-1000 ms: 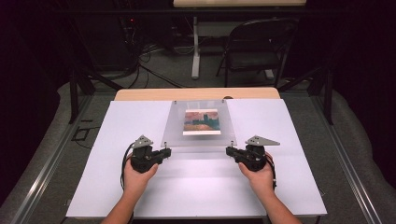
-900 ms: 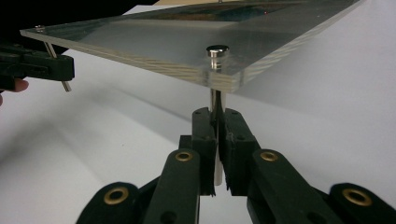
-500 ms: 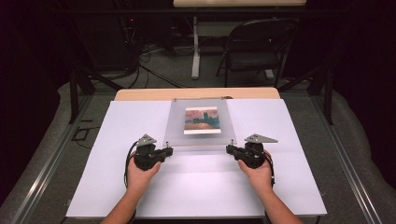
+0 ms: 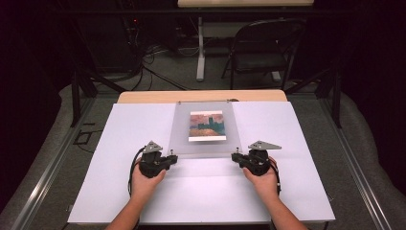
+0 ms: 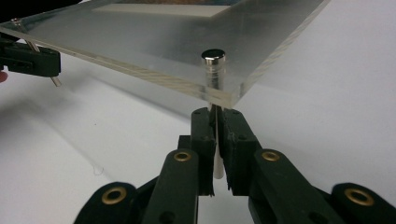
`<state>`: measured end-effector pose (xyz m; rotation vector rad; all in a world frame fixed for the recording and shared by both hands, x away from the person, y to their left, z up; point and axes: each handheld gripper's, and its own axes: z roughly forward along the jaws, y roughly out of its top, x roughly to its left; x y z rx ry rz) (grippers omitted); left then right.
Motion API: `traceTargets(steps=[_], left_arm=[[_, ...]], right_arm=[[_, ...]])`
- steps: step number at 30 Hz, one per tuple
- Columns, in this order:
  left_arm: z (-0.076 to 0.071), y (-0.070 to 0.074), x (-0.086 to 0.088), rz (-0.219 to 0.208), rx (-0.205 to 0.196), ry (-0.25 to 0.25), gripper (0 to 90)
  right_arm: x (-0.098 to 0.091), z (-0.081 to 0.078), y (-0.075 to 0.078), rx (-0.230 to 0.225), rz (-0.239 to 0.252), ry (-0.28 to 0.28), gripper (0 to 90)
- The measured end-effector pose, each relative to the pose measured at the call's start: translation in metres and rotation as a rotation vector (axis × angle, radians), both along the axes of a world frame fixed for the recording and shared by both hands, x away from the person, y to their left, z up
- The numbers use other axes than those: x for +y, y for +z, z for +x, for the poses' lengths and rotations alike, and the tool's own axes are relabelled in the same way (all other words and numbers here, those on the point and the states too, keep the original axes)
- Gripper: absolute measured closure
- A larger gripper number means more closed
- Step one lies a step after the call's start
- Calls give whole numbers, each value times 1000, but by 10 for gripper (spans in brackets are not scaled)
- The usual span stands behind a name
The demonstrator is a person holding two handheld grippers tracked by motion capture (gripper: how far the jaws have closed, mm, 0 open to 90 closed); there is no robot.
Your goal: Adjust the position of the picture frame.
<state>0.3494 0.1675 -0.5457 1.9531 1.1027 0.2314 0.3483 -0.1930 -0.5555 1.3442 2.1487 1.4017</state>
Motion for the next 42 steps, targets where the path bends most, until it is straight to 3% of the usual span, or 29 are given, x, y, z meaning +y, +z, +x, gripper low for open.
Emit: traceTargets(steps=[16, 24, 42], left_arm=[[-4, -4, 0, 17, 10, -7, 845], [-2, -10, -1, 47, 41, -8, 837], [-3, -10, 2, -3, 37, 3, 804]], right_arm=[[3, -4, -3, 0, -38, 16, 842], [6, -3, -10, 23, -60, 24, 837], [5, -5, -12, 23, -47, 21, 818]])
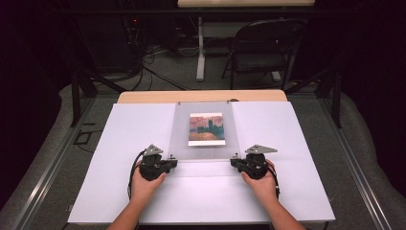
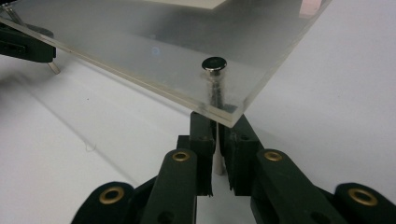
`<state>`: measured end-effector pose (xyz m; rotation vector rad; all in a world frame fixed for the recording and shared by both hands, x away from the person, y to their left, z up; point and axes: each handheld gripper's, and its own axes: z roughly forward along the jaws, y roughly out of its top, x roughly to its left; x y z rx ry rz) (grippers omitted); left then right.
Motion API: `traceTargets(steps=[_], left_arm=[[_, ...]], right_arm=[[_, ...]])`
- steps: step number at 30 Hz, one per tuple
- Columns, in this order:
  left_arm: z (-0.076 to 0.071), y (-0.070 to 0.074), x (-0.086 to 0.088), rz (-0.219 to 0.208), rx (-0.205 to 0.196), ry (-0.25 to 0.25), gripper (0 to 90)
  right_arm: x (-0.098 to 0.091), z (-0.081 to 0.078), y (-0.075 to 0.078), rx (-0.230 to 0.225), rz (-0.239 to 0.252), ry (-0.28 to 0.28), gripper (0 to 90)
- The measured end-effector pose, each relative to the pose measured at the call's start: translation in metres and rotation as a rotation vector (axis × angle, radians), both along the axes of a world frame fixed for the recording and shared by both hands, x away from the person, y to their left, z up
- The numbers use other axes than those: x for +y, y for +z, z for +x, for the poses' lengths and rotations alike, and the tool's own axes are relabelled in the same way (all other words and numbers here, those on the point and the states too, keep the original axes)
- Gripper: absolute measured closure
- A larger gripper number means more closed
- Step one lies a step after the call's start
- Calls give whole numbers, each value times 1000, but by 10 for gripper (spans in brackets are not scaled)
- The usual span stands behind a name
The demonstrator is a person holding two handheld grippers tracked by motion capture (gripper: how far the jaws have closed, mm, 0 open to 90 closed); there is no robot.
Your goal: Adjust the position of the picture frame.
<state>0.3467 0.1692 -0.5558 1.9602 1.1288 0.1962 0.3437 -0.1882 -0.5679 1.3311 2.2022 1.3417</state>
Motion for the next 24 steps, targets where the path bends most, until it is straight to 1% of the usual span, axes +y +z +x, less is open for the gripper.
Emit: traceTargets(steps=[2, 4, 6, 7, 8, 9, 11, 13, 15, 17, 24], left_arm=[[0, 0, 0, -12, -4, 6, 763], [-1, 0, -1, -11, -10, 3, 711], [-1, 0, -1, -20, -16, 6, 649], [-2, -1, -2, -24, -22, 7, 623], [-2, 0, -2, -21, -39, 10, 582], [-3, -1, -3, -27, -54, 14, 536], [-3, -1, -3, -27, -71, 12, 454], [-3, -1, -4, -24, -83, 11, 402], [-4, -1, -5, -22, -86, 9, 381], [-4, -1, -5, -19, -84, 6, 375], [-4, -2, -4, -18, -84, 6, 372]], right_arm=[[0, -1, 1, -12, 7, 3, 786], [-1, -2, 3, -17, 20, -2, 731], [-1, -3, 4, -39, 6, -8, 664], [-1, -3, 4, -48, 1, -8, 637], [-1, -3, 4, -51, -4, -8, 597], [-1, -3, 4, -57, -3, -12, 560], [-1, -3, 4, -64, 0, -19, 496], [-1, -3, 3, -87, -16, -20, 425], [0, -3, 3, -94, -34, -18, 393], [0, -4, 3, -99, -35, -16, 372], [1, -4, 3, -100, -38, -9, 364]])
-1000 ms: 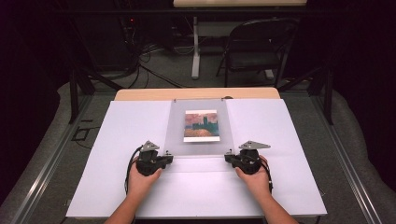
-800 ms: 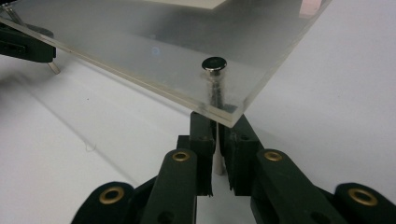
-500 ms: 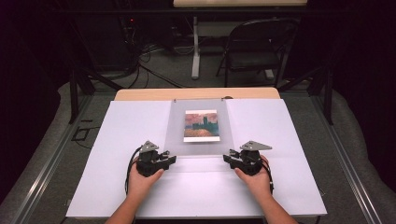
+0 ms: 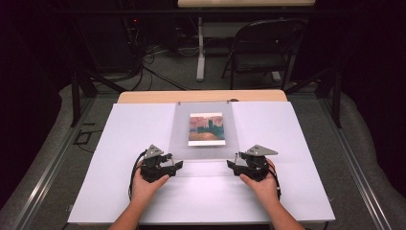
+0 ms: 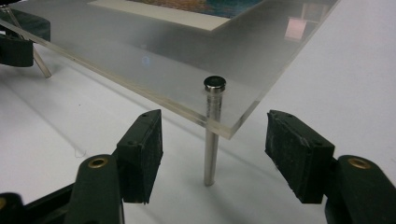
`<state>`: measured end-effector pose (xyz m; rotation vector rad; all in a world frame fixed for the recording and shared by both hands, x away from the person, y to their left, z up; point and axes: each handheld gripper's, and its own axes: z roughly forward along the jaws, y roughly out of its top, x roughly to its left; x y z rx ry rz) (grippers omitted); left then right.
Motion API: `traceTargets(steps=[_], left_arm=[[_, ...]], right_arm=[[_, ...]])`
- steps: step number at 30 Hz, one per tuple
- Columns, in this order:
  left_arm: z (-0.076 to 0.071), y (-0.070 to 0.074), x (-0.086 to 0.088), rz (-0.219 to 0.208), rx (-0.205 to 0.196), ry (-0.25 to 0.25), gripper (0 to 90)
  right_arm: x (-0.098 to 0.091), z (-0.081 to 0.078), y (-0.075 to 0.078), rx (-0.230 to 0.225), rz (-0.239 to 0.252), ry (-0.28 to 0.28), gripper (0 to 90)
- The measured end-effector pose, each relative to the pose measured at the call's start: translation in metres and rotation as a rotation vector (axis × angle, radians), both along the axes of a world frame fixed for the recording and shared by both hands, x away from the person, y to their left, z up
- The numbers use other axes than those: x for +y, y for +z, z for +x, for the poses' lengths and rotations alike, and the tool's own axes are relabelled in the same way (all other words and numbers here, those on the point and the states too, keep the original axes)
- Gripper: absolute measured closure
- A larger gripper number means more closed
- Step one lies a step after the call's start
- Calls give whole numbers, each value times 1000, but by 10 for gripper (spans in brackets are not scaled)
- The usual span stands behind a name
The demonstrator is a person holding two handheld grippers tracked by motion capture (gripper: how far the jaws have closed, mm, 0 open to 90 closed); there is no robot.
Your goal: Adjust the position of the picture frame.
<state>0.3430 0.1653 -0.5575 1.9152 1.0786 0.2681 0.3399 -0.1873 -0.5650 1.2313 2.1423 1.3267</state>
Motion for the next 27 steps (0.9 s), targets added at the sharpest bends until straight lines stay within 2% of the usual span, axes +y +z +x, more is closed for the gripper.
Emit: traceTargets(steps=[12, 17, 20, 27], left_arm=[[-5, 5, 0, -9, -8, -7, 371], [-10, 8, 2, 0, 0, 5, 363], [-16, 11, 8, 9, -3, 11, 360], [-34, 16, 30, 0, -8, 9, 358]], right_arm=[[-3, -1, 4, 3, -10, 17, 358], [-7, -7, 8, 13, -39, 20, 355], [-10, -11, 13, 0, -82, 33, 353], [-23, -25, 17, -14, -89, 49, 345]])
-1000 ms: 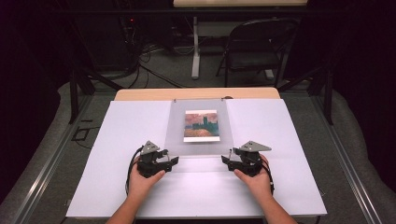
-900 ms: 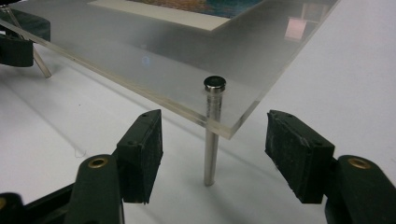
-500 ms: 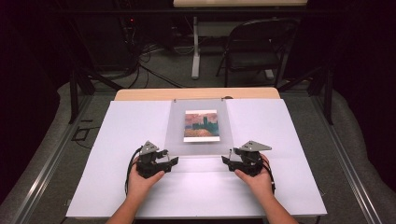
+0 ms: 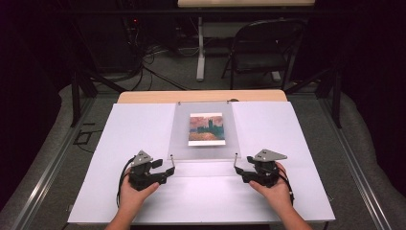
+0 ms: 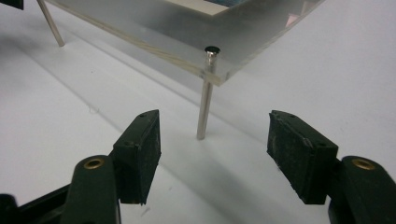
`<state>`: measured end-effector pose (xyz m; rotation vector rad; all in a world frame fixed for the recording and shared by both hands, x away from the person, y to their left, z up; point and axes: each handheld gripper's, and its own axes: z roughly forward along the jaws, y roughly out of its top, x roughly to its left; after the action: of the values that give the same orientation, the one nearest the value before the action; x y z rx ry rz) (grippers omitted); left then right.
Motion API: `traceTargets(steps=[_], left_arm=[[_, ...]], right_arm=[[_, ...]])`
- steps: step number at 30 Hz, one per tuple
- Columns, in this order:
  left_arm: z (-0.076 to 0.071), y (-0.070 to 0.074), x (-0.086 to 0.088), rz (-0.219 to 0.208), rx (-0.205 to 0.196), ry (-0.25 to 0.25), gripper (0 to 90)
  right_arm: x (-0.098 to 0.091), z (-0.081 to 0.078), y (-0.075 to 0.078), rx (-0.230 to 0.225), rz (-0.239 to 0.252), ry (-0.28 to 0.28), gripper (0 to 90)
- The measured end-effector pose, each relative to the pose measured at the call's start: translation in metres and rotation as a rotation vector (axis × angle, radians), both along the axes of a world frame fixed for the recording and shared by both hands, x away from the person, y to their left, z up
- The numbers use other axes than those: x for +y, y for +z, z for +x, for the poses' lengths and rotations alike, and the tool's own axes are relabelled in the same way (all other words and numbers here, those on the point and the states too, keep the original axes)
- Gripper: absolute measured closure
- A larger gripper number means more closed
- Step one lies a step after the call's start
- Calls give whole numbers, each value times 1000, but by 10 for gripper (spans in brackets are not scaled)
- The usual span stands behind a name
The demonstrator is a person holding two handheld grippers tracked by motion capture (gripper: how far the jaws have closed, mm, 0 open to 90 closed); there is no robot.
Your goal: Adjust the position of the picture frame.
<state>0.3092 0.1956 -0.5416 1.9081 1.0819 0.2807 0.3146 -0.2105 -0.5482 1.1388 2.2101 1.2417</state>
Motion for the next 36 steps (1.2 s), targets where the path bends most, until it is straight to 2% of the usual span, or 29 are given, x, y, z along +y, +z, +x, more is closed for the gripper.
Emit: traceTargets(steps=[7, 11, 14, 16, 20, 24, 28, 31, 33, 36], left_arm=[[-11, 5, 24, -24, -16, 46, 358], [-10, 6, 33, -39, -27, 74, 358], [-8, 6, 38, -42, -28, 94, 358], [-7, 4, 41, -46, -25, 101, 358], [-5, 5, 43, -55, -17, 110, 358], [-1, 7, 39, -59, 3, 121, 358], [11, 15, 35, -88, 20, 109, 351], [23, 26, 29, -67, -12, 100, 350], [31, 32, 27, -66, -13, 93, 346], [44, 39, 22, -69, -11, 87, 343]], right_arm=[[-21, -16, 4, -13, 5, -10, 345], [-34, -22, 8, -28, 38, -37, 359], [-42, -21, 14, -45, 85, -60, 371], [-45, -21, 16, -67, 92, -71, 372], [-48, -19, 13, -54, 101, -88, 375], [-47, -14, 13, -39, 99, -103, 367], [-42, -4, 18, -4, 108, -104, 368], [-40, 5, 27, 5, 100, -101, 368], [-39, 13, 34, 0, 78, -95, 363], [-39, 27, 43, 20, 89, -100, 349]])
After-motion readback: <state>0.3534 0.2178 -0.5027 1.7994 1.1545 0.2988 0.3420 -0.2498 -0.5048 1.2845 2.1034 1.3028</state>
